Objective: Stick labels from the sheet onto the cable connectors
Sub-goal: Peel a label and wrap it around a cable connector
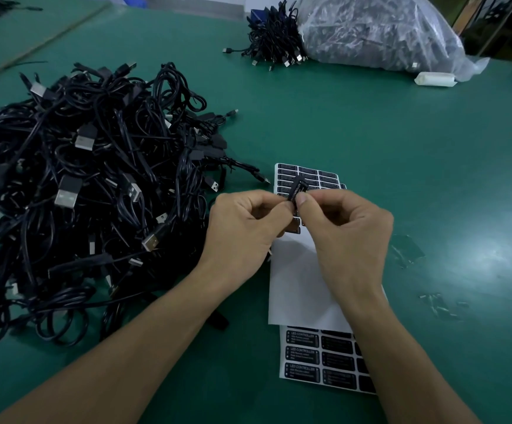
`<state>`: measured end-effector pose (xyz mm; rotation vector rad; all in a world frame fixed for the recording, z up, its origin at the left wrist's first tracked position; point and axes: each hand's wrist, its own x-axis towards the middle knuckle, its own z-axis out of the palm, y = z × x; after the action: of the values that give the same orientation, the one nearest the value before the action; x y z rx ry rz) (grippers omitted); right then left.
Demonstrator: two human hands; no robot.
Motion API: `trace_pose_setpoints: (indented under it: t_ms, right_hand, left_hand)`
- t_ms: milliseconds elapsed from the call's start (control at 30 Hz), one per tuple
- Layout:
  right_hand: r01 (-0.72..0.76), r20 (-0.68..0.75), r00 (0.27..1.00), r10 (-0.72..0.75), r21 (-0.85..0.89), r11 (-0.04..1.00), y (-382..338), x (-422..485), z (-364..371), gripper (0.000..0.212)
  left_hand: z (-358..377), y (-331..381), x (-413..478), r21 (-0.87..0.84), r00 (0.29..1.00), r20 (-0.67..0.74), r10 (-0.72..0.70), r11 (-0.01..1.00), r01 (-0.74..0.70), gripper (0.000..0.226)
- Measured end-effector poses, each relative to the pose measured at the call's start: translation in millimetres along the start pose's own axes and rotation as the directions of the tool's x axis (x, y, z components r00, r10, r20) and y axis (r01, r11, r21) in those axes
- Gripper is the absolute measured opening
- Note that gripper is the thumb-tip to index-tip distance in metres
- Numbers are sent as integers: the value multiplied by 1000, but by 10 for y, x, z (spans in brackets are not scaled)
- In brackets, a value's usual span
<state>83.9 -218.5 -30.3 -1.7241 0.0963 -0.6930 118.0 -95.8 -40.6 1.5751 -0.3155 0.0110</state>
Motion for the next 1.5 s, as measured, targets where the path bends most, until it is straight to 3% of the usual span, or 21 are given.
trace_pose_setpoints:
  t_ms: [267,467,667,1500]
  right_hand:
    - [13,0,1000,-13,14,1000,33,51,-44,17]
    - [20,112,993,-33,112,994,1,47,-47,22]
    - [-5,131,991,-17,164,987,-7,49,-42,25]
    - [-27,113,993,19,72,997,5,57,-69,17]
  left_hand:
    - [-2,-2,-7,-3,1000,5,6,1000,-6,25]
    - [3,14,-3,-72,1000,9,3,997,-2,23]
    - [-19,12,-1,-132,997,78,17,991,-7,19]
    - [-29,-46,12,-142,992,106,65,989,-49,15]
